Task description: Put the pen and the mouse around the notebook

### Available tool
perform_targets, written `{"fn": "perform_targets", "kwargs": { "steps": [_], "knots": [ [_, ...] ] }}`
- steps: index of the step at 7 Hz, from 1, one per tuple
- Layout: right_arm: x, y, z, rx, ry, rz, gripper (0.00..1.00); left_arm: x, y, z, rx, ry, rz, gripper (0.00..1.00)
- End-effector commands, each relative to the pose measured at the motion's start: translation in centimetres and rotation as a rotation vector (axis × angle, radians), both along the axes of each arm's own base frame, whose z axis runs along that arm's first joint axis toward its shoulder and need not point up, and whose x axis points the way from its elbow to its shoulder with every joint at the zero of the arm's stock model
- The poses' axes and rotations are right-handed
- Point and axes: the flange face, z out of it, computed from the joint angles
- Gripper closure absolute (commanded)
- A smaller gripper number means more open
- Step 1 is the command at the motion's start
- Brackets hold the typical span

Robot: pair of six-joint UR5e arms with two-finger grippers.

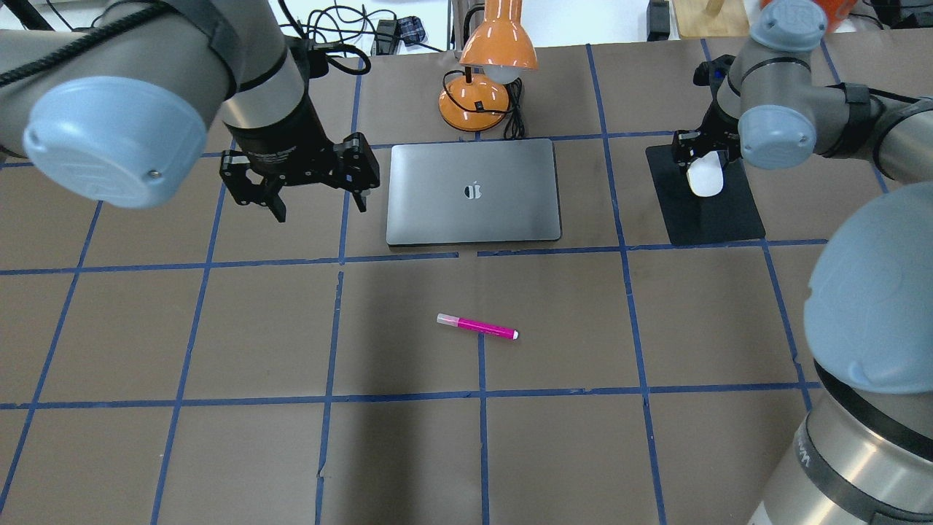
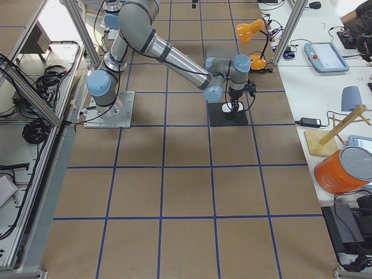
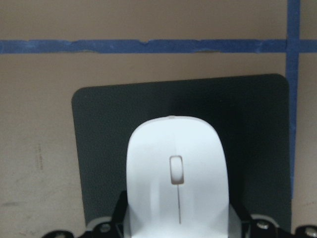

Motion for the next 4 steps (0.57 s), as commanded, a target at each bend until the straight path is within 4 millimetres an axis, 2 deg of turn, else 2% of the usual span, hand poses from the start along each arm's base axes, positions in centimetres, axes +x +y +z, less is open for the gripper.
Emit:
{"fn": "perform_targets", "kwargs": {
  "steps": [1,2,3,4],
  "knots": [
    [0.2,0.5,-1.9,0.039,0.006,0.01,0.0,3.7,0.5,2.4,-0.033,-0.005,-0.015,0.0],
    [0.2,0.5,-1.6,0.04,0.008,0.01,0.0,4.1,0.8,2.7,-0.036,-0.005,-0.007,0.0],
    [0.0,0.1,0.0,0.021,0.013,0.009,0.0,4.0,1.0,2.6,-0.038,-0.006,-0.01,0.0],
    [0.6,0.7,3.5,0.001,0.015,0.014,0.0,4.0,1.1,2.6,-0.038,-0.006,-0.01,0.0]
  ]
}}
